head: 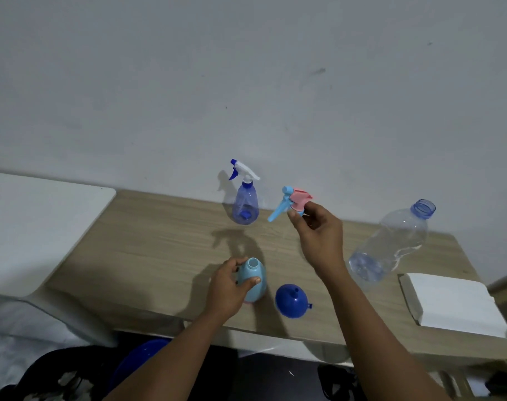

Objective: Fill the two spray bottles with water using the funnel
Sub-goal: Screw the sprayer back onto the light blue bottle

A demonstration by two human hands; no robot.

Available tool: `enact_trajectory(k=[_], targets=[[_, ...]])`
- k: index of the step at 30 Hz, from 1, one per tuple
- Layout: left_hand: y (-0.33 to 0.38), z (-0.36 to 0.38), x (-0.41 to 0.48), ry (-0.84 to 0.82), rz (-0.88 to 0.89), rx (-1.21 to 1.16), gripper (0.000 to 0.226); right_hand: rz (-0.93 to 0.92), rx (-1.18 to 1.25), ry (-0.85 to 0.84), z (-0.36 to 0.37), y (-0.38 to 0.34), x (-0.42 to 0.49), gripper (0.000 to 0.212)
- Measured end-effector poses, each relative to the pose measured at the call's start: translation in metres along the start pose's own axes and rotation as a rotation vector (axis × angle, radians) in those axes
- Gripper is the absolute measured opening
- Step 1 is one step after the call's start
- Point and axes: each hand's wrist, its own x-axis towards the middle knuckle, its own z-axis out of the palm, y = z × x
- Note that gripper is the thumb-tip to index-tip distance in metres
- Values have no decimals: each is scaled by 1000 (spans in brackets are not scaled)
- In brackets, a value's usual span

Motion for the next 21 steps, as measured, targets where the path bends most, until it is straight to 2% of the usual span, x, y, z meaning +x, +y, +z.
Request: enact_trajectory(k=[3, 9, 17, 21], targets=[[3, 1, 1, 1, -29, 2, 46, -49, 52, -22, 15, -13, -14, 15], [11, -1, 0, -10, -45, 4, 46, -36, 72, -61, 36, -9, -26, 20], [2, 10, -14, 79, 4, -32, 50, 163, 5, -117, 59, 52, -59, 20], [-3, 14, -17, 71, 12, -13, 50, 222, -8, -42, 67, 67, -78, 17]])
